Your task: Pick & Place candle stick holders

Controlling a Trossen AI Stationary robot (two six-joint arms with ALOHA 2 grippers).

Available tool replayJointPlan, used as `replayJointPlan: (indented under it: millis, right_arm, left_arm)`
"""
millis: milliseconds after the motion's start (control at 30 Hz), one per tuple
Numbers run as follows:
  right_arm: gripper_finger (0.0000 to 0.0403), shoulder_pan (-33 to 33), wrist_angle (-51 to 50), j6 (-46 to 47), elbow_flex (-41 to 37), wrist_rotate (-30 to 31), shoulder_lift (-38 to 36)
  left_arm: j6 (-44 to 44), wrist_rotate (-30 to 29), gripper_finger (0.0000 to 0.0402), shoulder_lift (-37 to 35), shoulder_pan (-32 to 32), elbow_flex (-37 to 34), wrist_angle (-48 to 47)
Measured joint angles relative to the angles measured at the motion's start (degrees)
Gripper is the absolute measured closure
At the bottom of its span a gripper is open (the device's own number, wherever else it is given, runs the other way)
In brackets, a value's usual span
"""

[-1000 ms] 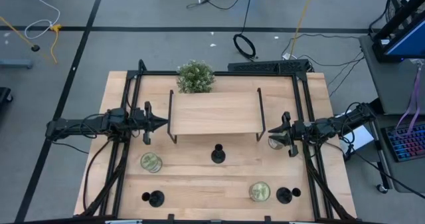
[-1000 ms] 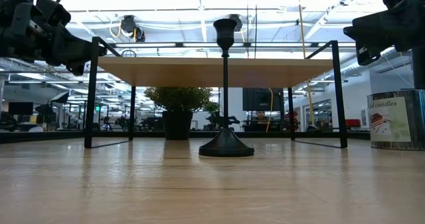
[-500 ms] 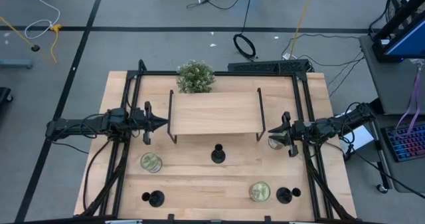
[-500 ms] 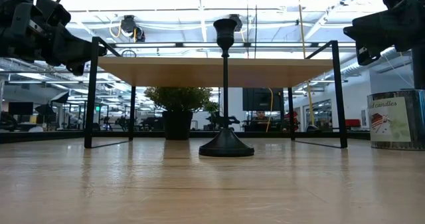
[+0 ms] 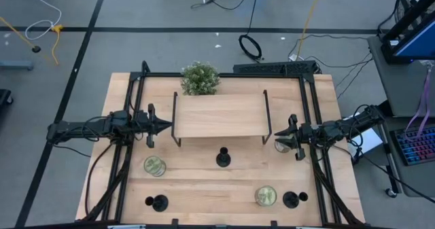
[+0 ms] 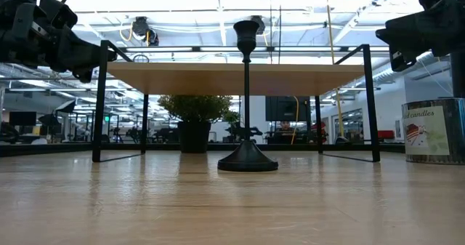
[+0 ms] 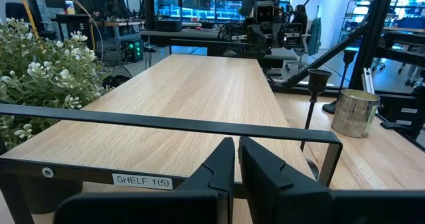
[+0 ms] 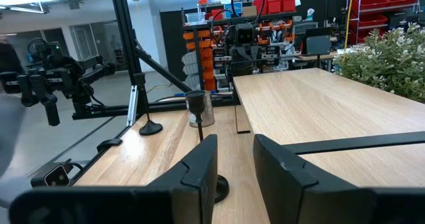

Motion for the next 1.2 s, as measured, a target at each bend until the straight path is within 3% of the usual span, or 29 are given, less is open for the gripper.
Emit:
replayJointPlan:
  millis: [467, 700, 1200]
  right_arm:
    - [0.0312, 0.0, 0.0, -0.1, 0.0, 0.0, 0.0]
    - [0.0312, 0.0, 0.0, -10.4, 0.0, 0.0, 0.0]
    - [0.0312, 0.0, 0.0, -6.1, 0.0, 0.0, 0.0]
  left_arm:
    - [0.0, 0.0, 0.0371, 0.0, 0.0, 0.0, 0.0]
    - [0.0, 0.0, 0.0371, 0.0, 0.0, 0.0, 0.0]
    - [0.0, -0.6, 0.0371, 0.0, 0.0, 0.0, 3.0]
